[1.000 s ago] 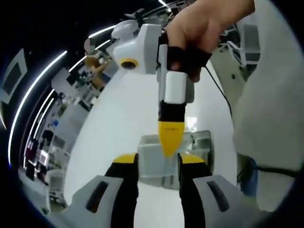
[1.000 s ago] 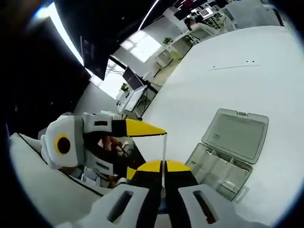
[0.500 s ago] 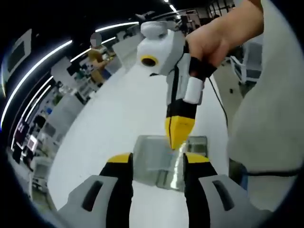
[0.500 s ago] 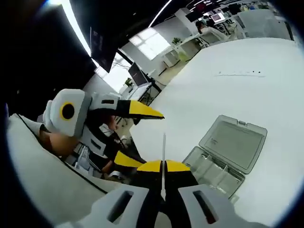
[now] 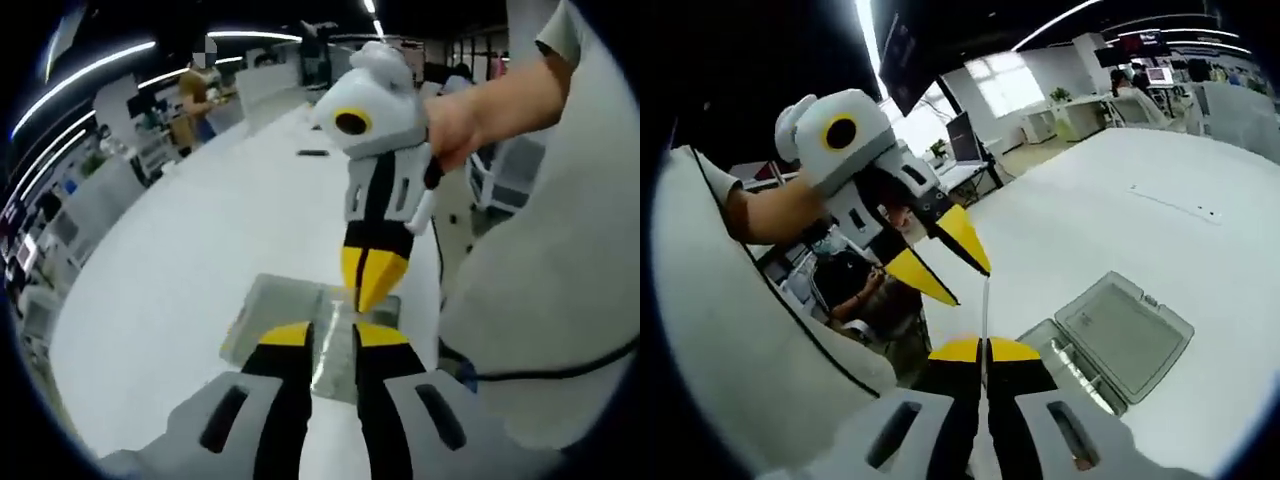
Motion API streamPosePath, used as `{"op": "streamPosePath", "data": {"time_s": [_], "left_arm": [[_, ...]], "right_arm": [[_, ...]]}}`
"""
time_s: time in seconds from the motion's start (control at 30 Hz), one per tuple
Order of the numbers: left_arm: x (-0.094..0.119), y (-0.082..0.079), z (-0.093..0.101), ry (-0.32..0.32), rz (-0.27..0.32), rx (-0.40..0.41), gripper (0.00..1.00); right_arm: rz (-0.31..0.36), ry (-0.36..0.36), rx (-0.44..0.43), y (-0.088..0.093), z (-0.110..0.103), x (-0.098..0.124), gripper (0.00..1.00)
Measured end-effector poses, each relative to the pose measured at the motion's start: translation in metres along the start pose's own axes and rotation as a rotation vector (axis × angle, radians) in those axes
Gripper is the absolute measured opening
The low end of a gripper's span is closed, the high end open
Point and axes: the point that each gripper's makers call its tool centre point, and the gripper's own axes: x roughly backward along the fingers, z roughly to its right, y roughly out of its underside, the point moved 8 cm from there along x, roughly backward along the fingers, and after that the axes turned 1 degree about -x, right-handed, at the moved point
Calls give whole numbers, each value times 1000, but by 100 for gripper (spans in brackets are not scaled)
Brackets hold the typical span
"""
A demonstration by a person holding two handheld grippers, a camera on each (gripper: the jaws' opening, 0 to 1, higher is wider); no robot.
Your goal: Insert the divider into the dual guide fixture by aligning both edges with the guide slots and pushing it downward to the bottom, including one-sided entry, uneven engagement, binding, and posture correction.
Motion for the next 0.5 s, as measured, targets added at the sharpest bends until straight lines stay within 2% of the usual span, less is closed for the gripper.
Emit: {"op": "streamPosePath", "data": {"time_s": [0.17, 0.37, 0.5], "left_arm": [[0, 1, 2, 43, -18, 21, 8], [-3, 1, 3, 89, -47, 35, 4], [-3, 1, 3, 114, -56, 54, 3]], "right_arm": [[-23, -24, 75, 2, -6, -1, 0], [-12, -37, 141, -1, -10, -1, 0], [-27, -39, 191, -1, -10, -1, 0]]}}
